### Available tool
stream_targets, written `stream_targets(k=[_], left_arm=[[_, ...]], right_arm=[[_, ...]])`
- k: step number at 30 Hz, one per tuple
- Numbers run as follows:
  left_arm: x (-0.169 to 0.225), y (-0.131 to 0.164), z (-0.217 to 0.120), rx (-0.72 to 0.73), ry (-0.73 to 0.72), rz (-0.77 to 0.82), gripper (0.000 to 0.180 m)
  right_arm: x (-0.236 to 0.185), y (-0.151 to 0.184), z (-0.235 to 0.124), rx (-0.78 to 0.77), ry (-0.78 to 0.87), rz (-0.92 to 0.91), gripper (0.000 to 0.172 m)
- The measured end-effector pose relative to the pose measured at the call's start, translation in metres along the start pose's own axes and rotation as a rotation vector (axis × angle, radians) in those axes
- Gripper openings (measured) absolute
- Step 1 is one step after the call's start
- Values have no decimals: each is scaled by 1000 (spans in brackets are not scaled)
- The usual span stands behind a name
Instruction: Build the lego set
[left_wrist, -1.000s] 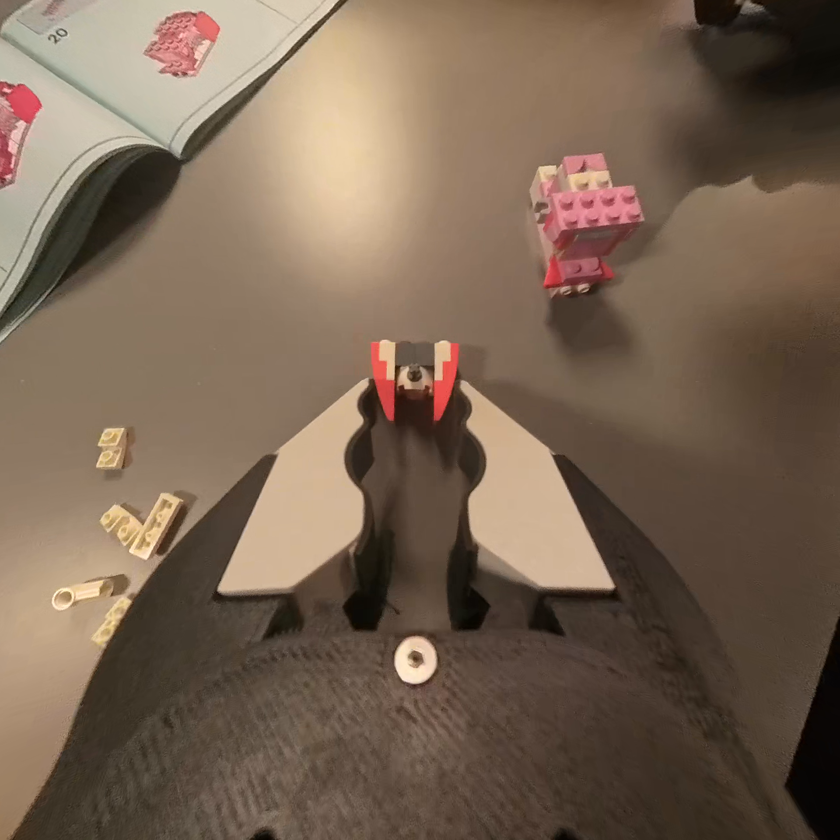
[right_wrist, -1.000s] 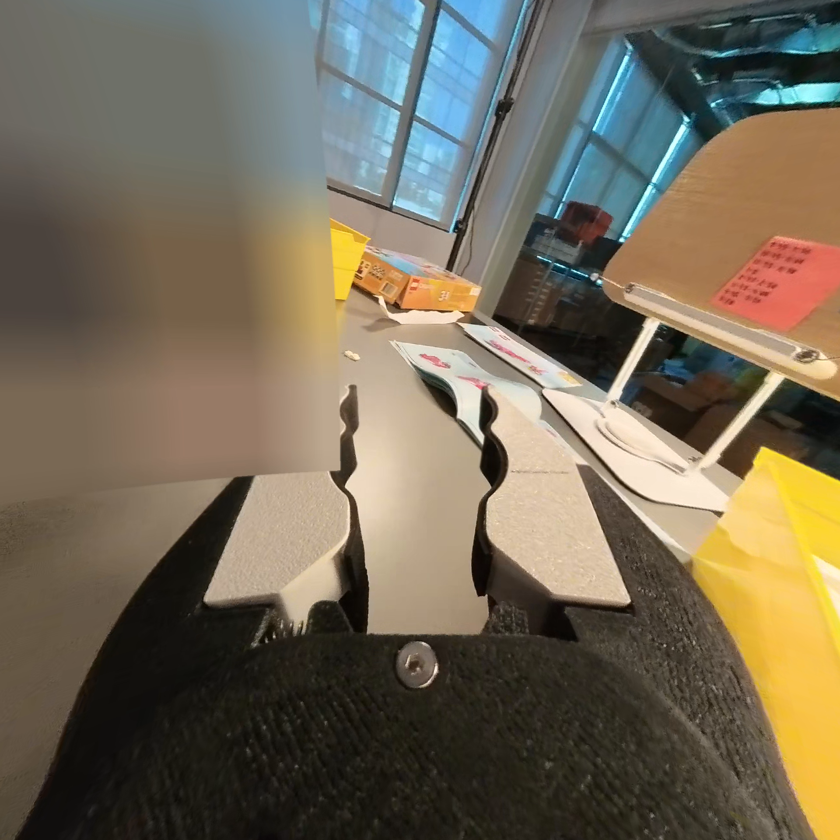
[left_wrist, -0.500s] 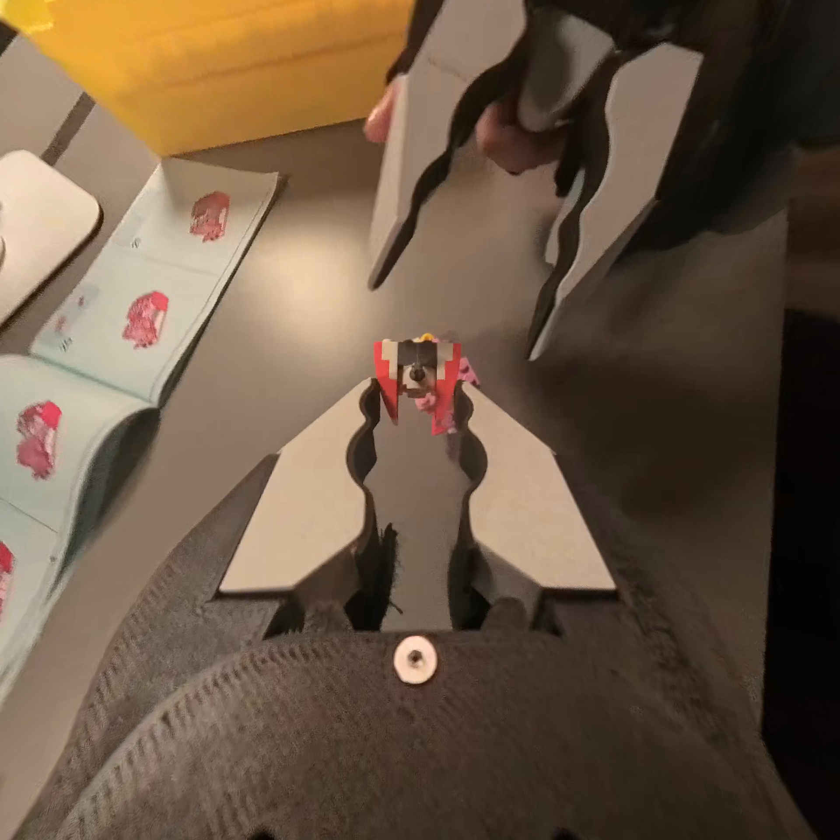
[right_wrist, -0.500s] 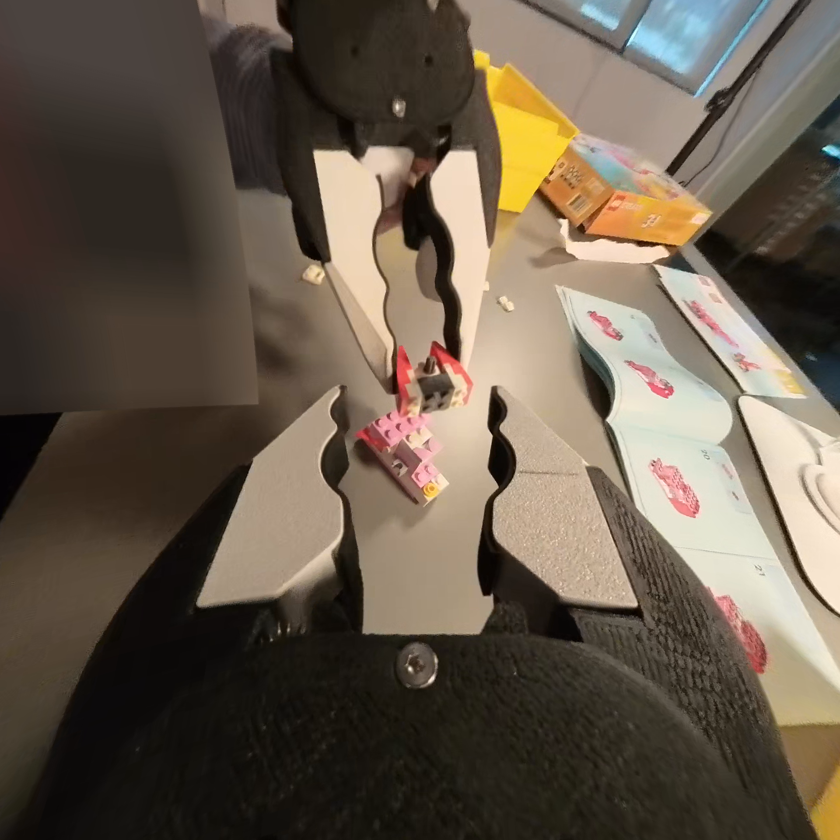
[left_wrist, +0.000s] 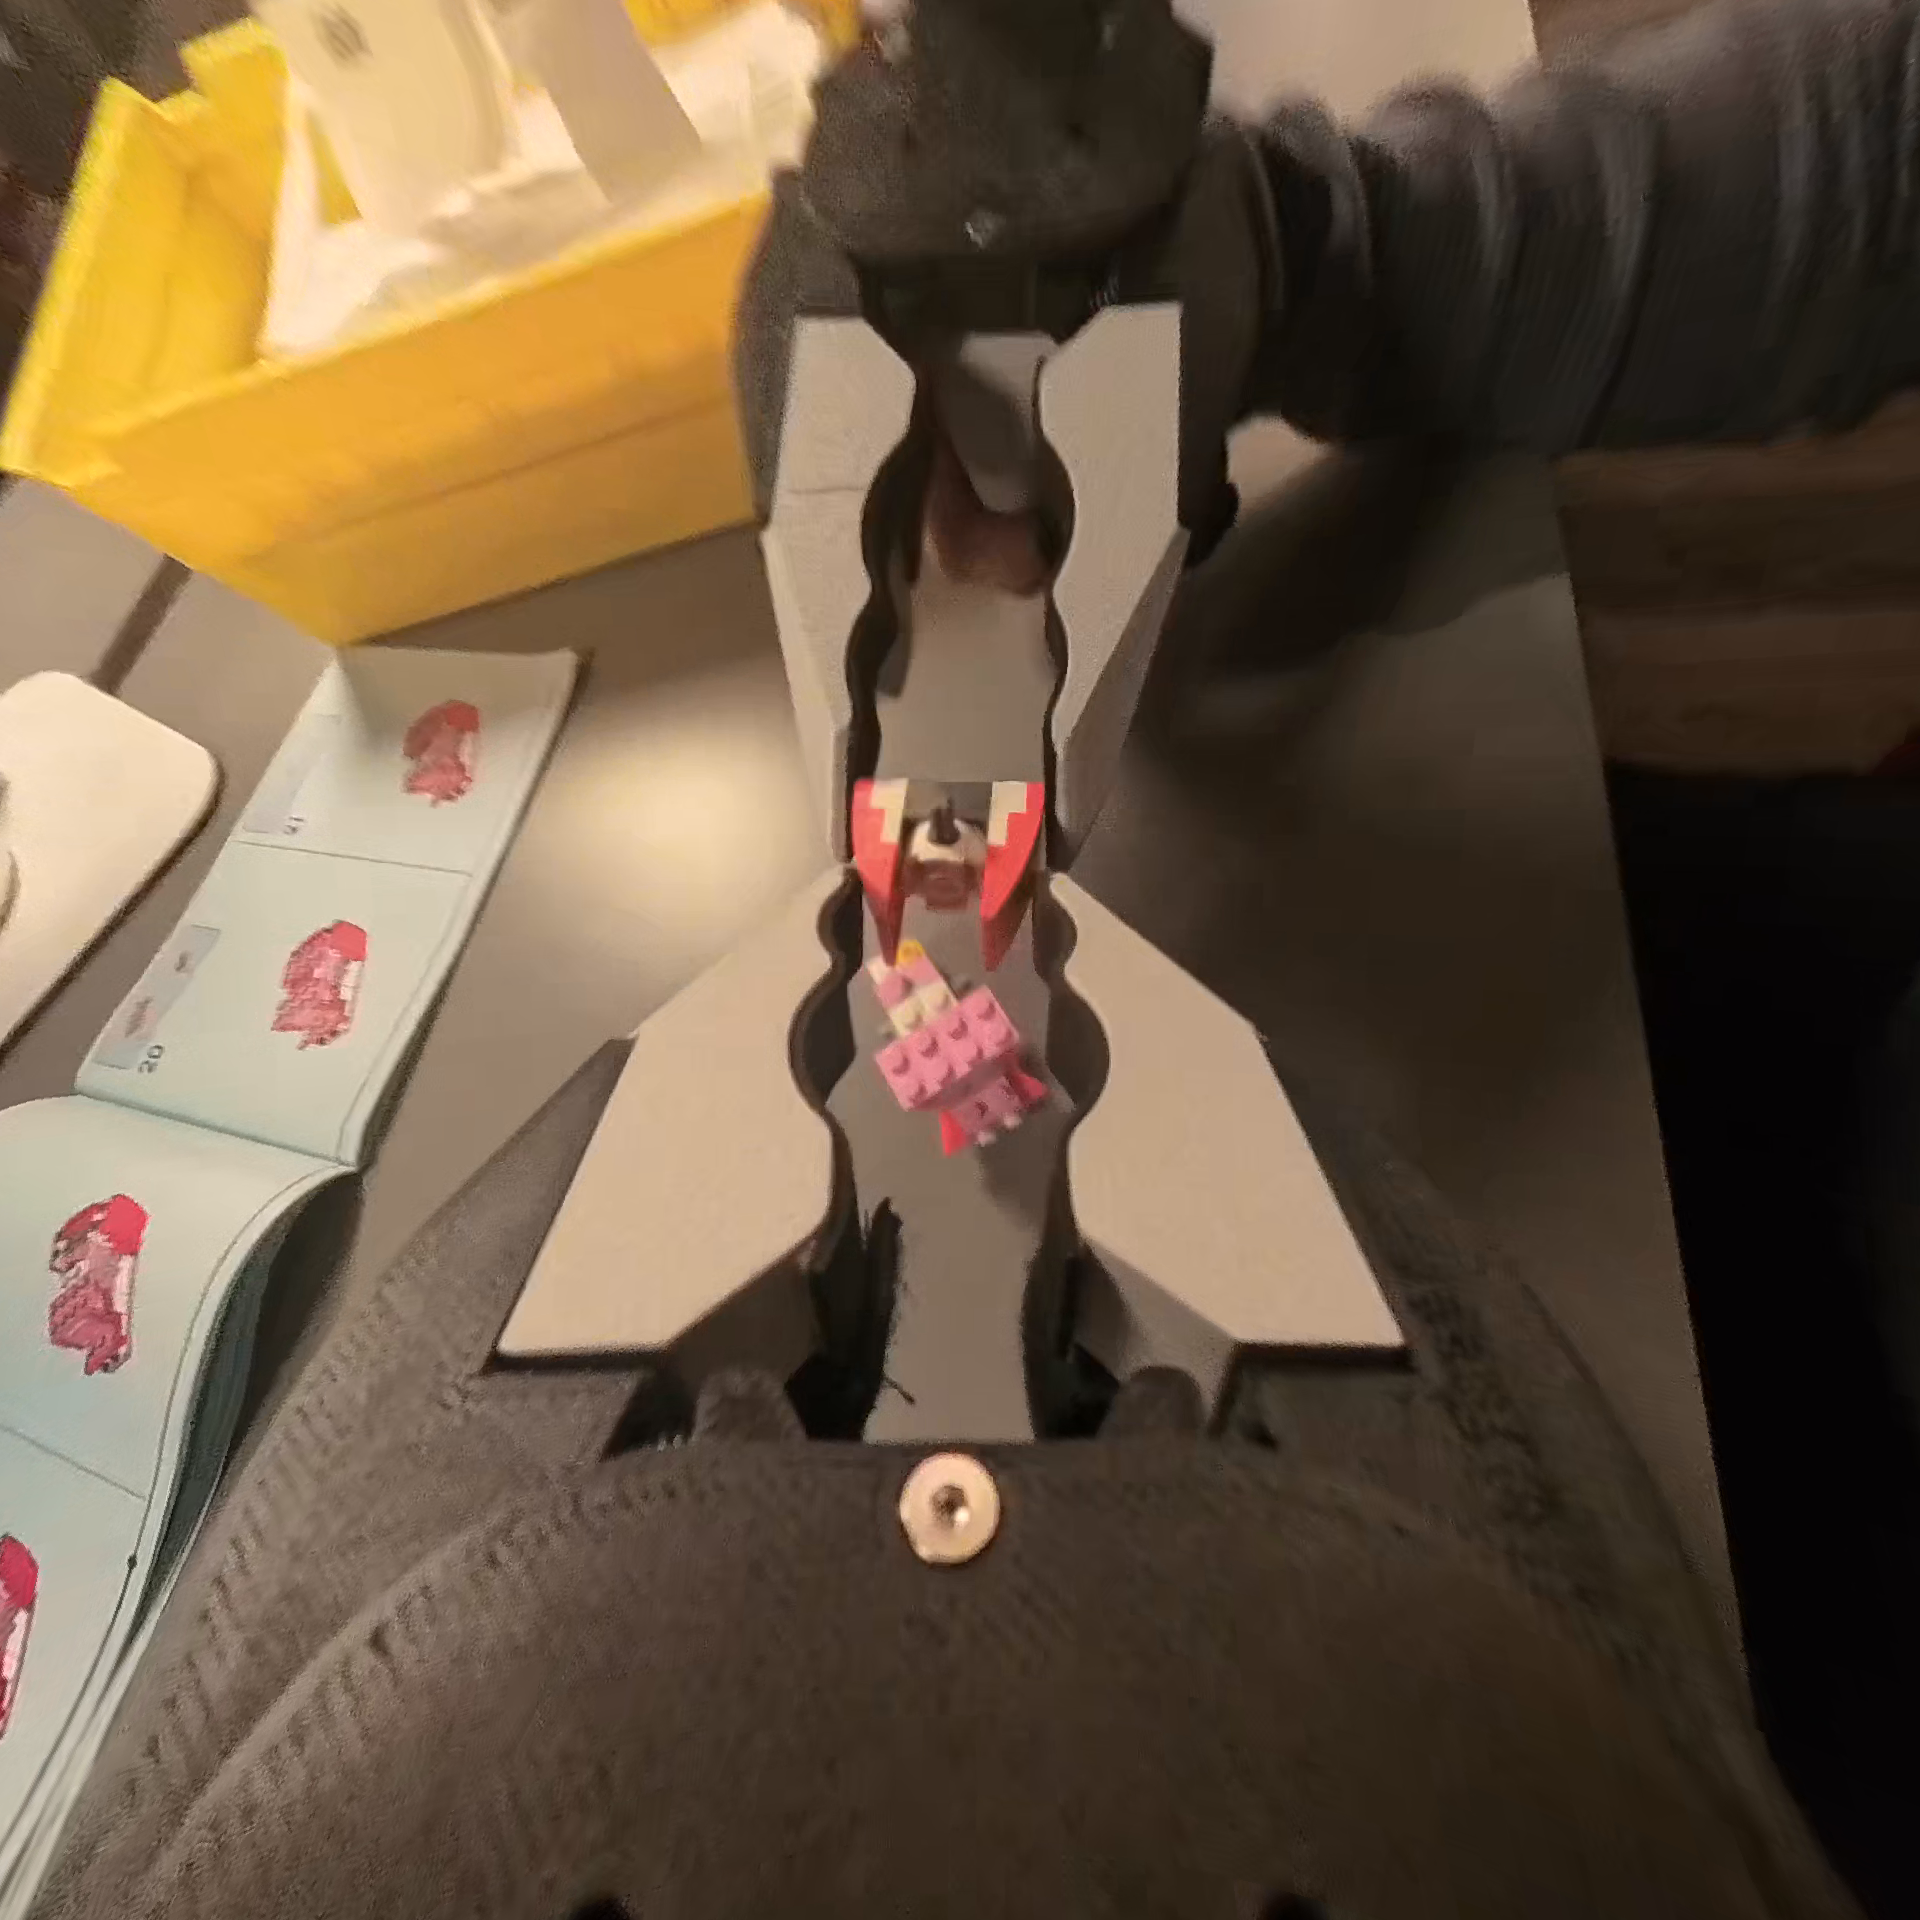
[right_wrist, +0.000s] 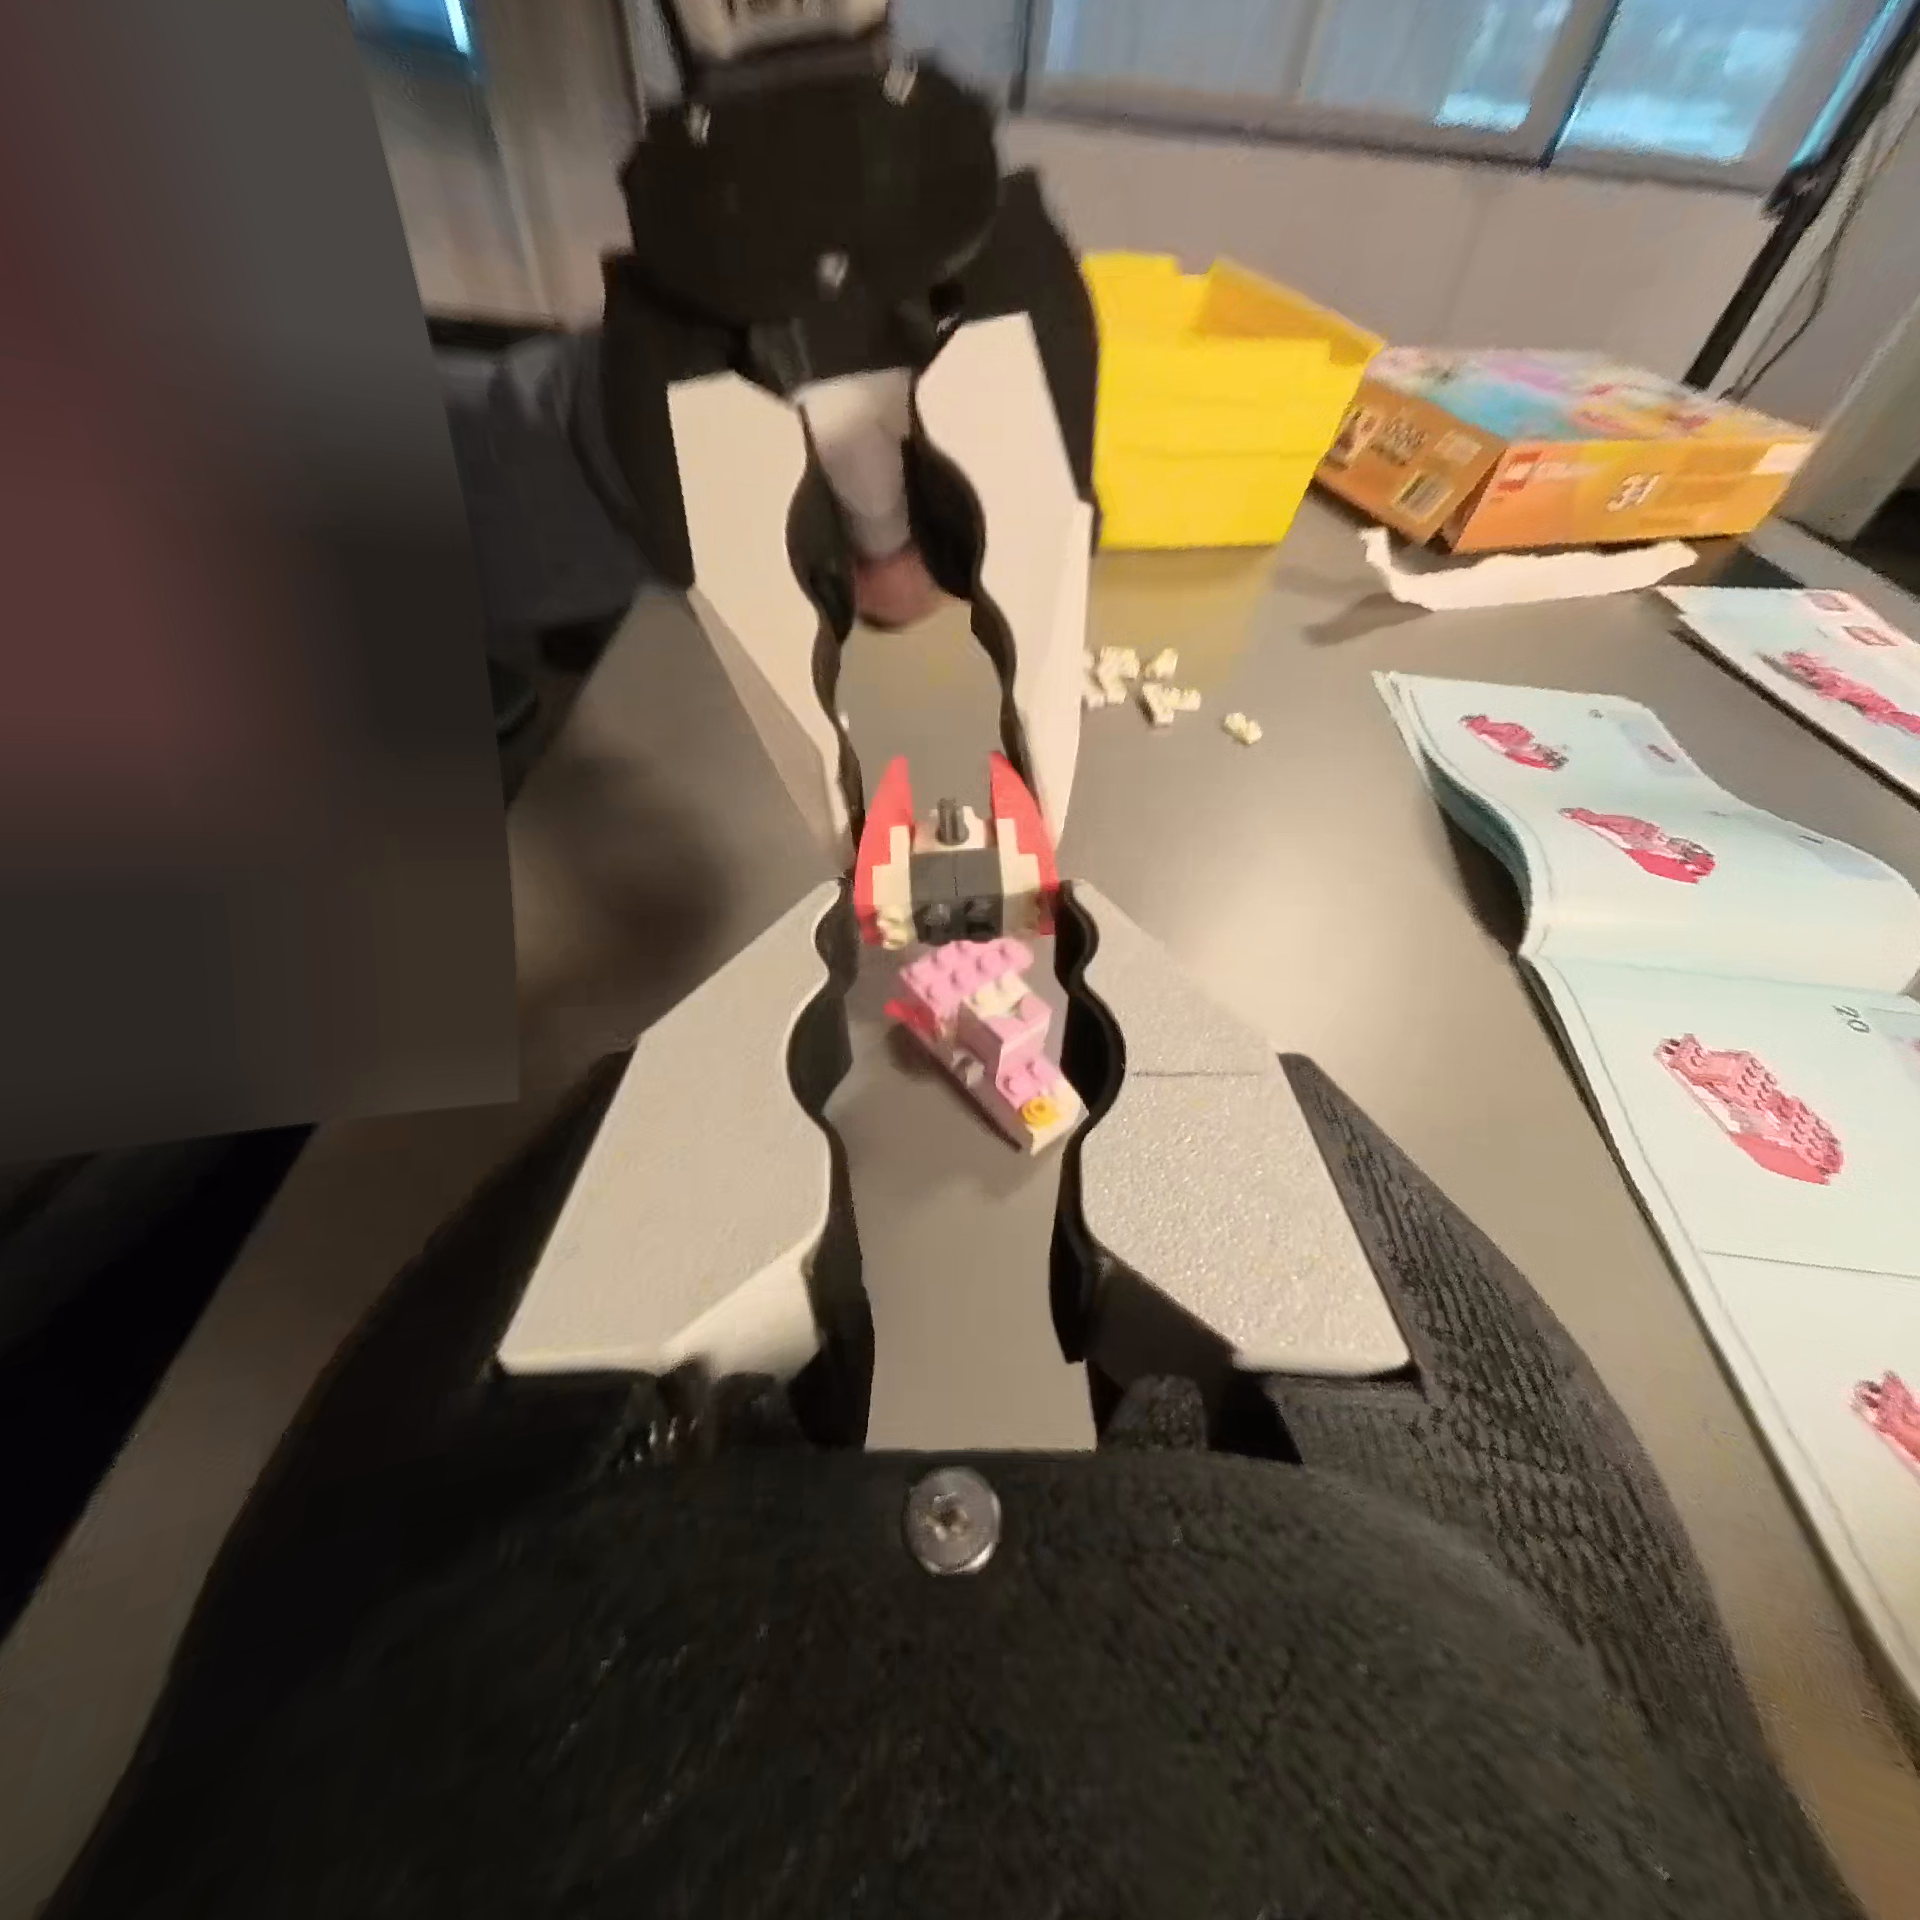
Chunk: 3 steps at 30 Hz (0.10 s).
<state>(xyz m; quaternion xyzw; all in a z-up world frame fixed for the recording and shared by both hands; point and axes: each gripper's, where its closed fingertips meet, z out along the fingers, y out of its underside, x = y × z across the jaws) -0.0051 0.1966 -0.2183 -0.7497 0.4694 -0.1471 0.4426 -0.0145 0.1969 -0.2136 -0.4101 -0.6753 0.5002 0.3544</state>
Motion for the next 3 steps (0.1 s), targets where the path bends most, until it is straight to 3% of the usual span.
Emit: stream_targets(k=[3], left_arm=[[-13, -23, -12, 172, -85, -57, 49]], right_arm=[[7, -24, -12, 204, -15, 134, 37]])
